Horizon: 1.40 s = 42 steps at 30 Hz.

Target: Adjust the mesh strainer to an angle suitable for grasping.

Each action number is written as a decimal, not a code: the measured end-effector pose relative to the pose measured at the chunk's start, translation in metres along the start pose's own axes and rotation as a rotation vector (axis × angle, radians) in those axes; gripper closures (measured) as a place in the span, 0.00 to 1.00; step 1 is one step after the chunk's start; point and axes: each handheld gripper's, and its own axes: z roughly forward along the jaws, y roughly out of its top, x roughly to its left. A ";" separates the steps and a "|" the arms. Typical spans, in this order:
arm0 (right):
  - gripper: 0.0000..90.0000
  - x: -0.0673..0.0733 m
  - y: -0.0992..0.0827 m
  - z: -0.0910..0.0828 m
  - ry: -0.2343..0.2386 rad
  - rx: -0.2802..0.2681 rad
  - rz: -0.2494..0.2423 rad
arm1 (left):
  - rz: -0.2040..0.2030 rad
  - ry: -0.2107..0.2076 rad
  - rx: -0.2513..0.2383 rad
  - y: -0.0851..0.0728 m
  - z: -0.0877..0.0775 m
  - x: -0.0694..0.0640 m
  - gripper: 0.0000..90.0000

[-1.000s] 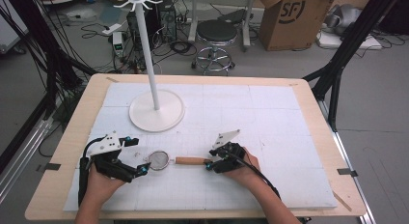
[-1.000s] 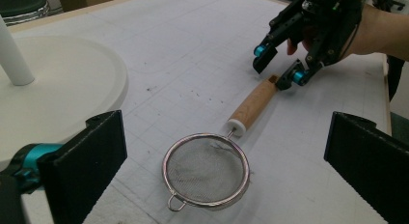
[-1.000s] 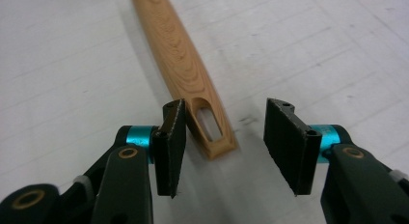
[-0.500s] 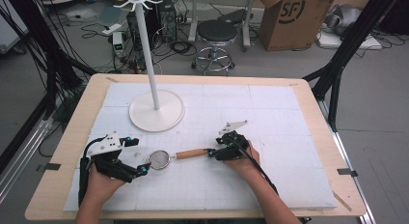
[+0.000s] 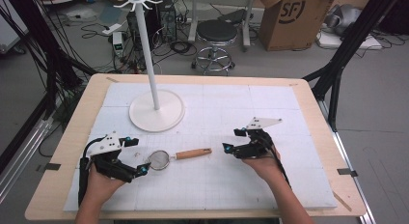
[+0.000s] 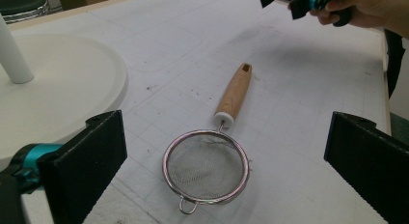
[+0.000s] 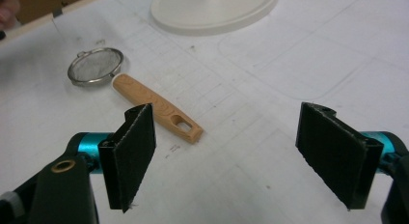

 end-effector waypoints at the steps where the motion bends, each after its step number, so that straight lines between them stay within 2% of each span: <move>1: 0.23 -0.001 -0.001 -0.005 -0.003 -0.007 0.000 | 0.000 0.000 0.001 0.000 0.000 0.000 0.02; 5: 0.22 -0.008 -0.006 -0.027 -0.029 -0.033 0.007 | 0.001 -0.002 0.003 0.000 0.001 -0.001 0.02; 7: 0.20 -0.013 -0.011 -0.037 -0.017 -0.051 0.021 | 0.001 -0.002 0.003 0.000 0.001 -0.001 0.02; 15: 0.17 -0.022 -0.030 -0.061 -0.045 -0.108 0.003 | 0.002 0.005 0.012 0.001 0.003 -0.001 0.02; 20: 0.11 -0.029 -0.041 -0.068 -0.039 -0.072 0.019 | 0.003 -0.003 0.011 0.001 0.003 -0.002 0.02; 22: 0.09 -0.031 -0.044 -0.071 -0.041 -0.077 0.029 | 0.001 -0.002 0.006 0.001 0.002 -0.002 0.02; 24: 0.01 -0.033 -0.046 -0.073 -0.055 -0.096 0.048 | 0.001 -0.001 0.003 0.002 0.002 -0.001 0.02; 27: 0.00 -0.033 -0.046 -0.077 -0.076 -0.124 0.050 | 0.001 0.001 0.001 0.002 0.002 0.001 0.02; 32: 0.00 -0.035 -0.050 -0.084 -0.100 -0.131 0.042 | 0.002 -0.003 -0.005 0.005 0.004 0.002 0.02; 42: 0.01 -0.036 -0.056 -0.088 -0.090 -0.114 0.044 | 0.014 -0.017 0.008 0.011 0.015 -0.001 0.02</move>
